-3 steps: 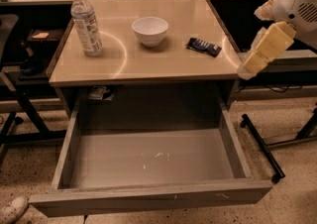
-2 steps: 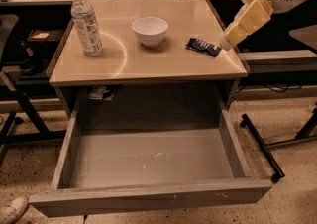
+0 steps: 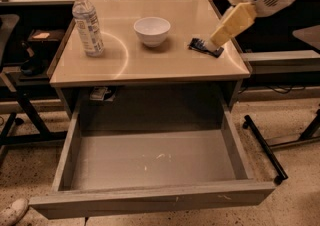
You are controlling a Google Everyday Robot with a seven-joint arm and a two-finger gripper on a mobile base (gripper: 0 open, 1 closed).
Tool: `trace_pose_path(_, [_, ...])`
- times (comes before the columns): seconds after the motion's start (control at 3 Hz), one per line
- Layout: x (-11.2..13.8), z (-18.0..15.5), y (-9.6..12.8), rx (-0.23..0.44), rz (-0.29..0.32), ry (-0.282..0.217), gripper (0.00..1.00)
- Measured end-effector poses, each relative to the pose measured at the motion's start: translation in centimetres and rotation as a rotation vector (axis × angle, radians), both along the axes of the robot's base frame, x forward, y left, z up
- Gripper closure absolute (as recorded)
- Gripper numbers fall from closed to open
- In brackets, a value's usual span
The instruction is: Place blue plastic bottle into top drawer
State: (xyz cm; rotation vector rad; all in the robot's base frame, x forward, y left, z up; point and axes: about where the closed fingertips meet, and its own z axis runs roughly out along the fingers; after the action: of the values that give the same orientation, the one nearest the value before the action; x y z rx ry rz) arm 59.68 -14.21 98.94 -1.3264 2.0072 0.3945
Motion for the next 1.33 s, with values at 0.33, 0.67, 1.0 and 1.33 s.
trace_pose_path(0.33, [2.6, 0.1, 7.2, 0.078, 0.097, -0.074, 0.0])
trace_pose_path(0.67, [2.8, 0.0, 15.1, 0.108, 0.23, -0.113, 0.0])
trace_pose_path(1.0, [2.8, 0.1, 15.9, 0.112, 0.243, -0.115, 0.0])
trace_pose_path(1.33, [3.7, -1.4, 17.2, 0.16, 0.245, -0.093, 0.0])
